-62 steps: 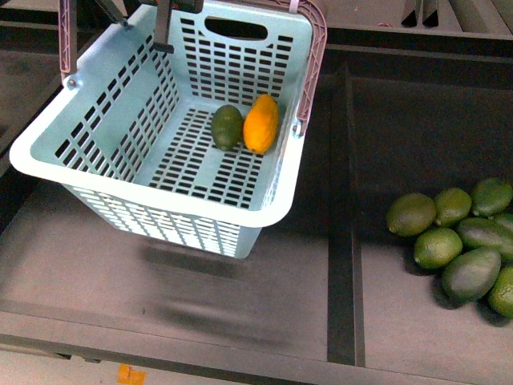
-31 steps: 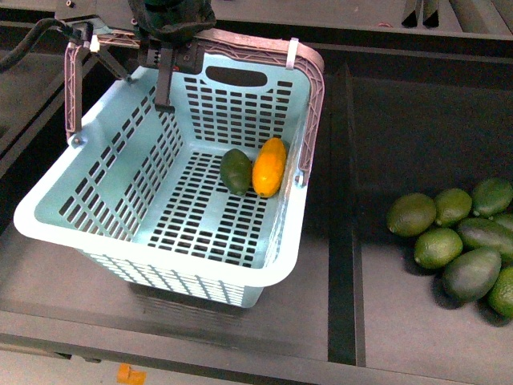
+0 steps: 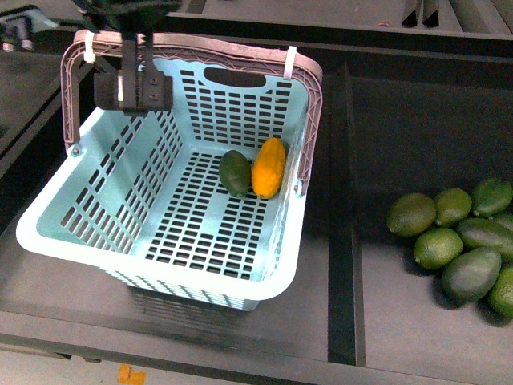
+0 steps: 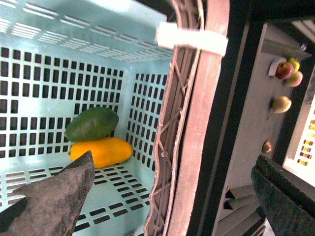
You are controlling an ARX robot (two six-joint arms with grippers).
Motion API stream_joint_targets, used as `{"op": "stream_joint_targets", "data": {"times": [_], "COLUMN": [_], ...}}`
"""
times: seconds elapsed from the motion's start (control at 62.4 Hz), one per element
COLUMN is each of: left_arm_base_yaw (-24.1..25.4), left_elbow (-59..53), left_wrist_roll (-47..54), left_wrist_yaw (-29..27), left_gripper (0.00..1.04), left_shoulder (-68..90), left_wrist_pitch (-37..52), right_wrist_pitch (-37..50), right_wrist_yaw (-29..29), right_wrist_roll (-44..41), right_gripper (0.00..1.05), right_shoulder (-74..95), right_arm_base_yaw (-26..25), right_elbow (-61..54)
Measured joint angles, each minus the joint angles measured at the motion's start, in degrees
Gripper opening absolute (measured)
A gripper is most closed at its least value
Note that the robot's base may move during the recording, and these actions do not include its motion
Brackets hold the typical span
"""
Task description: Pick mango and avocado into basket
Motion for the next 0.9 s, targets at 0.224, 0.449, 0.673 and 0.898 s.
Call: {"op": "stream_joint_targets", "data": {"times": [0.224,0.449,0.673,0.898], "left_arm_base_yaw": [0.2,5.3,11.6,16.2], "left_elbow": [-5.4,-37.7,-54.0,-63.4], "left_wrist_roll": [-0.7,64.6,104.7,108.7], "left_wrist_yaw": [-4.0,7.6,13.0,17.3], "left_gripper": [0.96,0.59,0.13,0.02], "left_shoulder": [-10.9,-18.5,-31.9,-43.0], "left_wrist_pitch": [-8.0,57.7,73.8,71.9], "right_wrist_pitch": [0.0,0.0,0.0,0.0], "right_wrist_yaw": [0.0,0.1,0.0,0.0], "right_wrist_roll": [0.0,0.0,0.0,0.0], "right_gripper": [0.96,0.96,0.96,0.96], "right_shoulder": [0.0,0.0,0.0,0.0], "right_arm_base_yaw": [0.0,0.0,0.0,0.0], "right_elbow": [0.0,0.0,0.0,0.0]}}
